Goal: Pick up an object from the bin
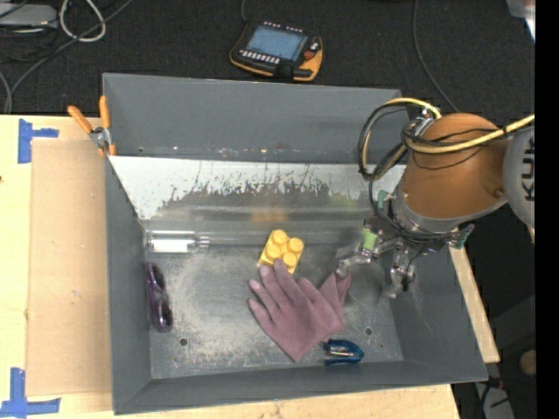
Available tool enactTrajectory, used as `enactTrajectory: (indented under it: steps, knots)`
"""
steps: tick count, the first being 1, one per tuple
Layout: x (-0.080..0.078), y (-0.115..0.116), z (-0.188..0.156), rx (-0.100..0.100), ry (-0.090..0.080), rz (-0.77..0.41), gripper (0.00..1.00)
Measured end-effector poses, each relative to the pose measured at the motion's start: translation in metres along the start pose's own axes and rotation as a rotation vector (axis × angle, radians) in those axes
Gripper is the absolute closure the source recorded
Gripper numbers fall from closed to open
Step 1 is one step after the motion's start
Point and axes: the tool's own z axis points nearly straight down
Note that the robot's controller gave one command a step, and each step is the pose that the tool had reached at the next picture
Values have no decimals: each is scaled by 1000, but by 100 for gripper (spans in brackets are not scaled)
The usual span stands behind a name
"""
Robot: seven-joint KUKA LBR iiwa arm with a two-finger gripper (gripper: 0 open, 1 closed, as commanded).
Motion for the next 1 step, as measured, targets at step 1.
enactTrajectory:
  steps: [1]
  knots:
    - [-1, 1, -29, -2, -1, 3, 100]
